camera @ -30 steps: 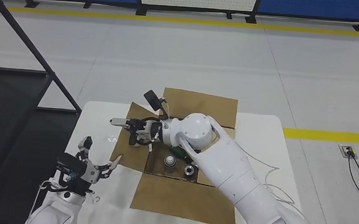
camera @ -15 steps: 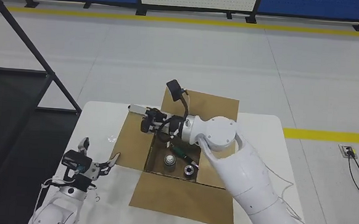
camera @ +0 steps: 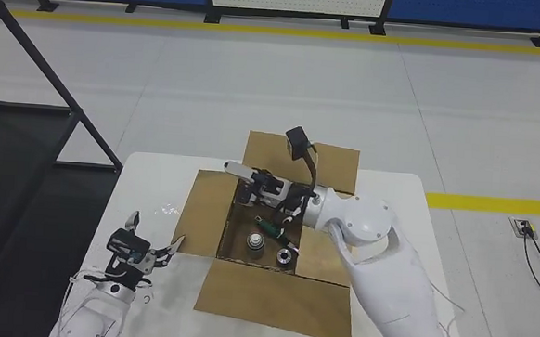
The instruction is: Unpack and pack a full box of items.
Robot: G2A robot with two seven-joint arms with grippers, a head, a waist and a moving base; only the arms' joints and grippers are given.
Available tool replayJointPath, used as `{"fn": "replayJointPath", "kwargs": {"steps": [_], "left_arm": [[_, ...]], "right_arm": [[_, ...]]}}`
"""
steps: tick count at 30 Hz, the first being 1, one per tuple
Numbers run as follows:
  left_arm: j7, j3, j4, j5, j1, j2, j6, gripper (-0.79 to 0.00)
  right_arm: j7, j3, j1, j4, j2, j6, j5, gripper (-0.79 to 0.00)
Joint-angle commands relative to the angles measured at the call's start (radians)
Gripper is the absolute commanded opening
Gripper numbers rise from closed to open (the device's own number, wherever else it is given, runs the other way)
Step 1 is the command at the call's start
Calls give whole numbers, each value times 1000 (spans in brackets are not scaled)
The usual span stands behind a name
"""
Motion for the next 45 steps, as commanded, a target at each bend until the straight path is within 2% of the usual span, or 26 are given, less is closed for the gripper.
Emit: {"fn": "replayJointPath", "kwargs": {"steps": [1, 6, 13, 21, 29, 32, 36, 39, 45], "left_arm": [[11, -7, -14, -28, 3, -1, 7, 0], [25, -39, -93, -111, 27, -1, 0, 0], [29, -68, -182, -144, 58, 2, -11, 0], [37, -79, -248, -171, 81, 1, 8, 0], [-7, -120, -308, -298, 91, 0, -3, 0], [-57, -140, -358, -333, 89, 3, -50, 0], [-185, -138, -438, -356, 50, 12, -142, 0], [-306, -96, -470, -430, -6, 15, -208, 0], [-603, 48, -480, -602, -159, 17, -234, 0]], "right_arm": [[2, 3, -3, -2, 2, 2, 0, 0], [5, 10, -5, 8, 7, 1, 9, 0], [3, 16, -7, 14, 13, 0, 14, 0], [19, 37, -23, 3, 26, 8, 12, 0], [45, 48, -29, -8, 39, 20, -10, 0], [56, 72, -38, -25, 49, 15, -22, 0], [71, 140, -81, -79, 68, 1, -34, 0], [63, 208, -129, -134, 85, 1, -46, 0], [73, 352, -236, -234, 115, 2, -17, 0]]}}
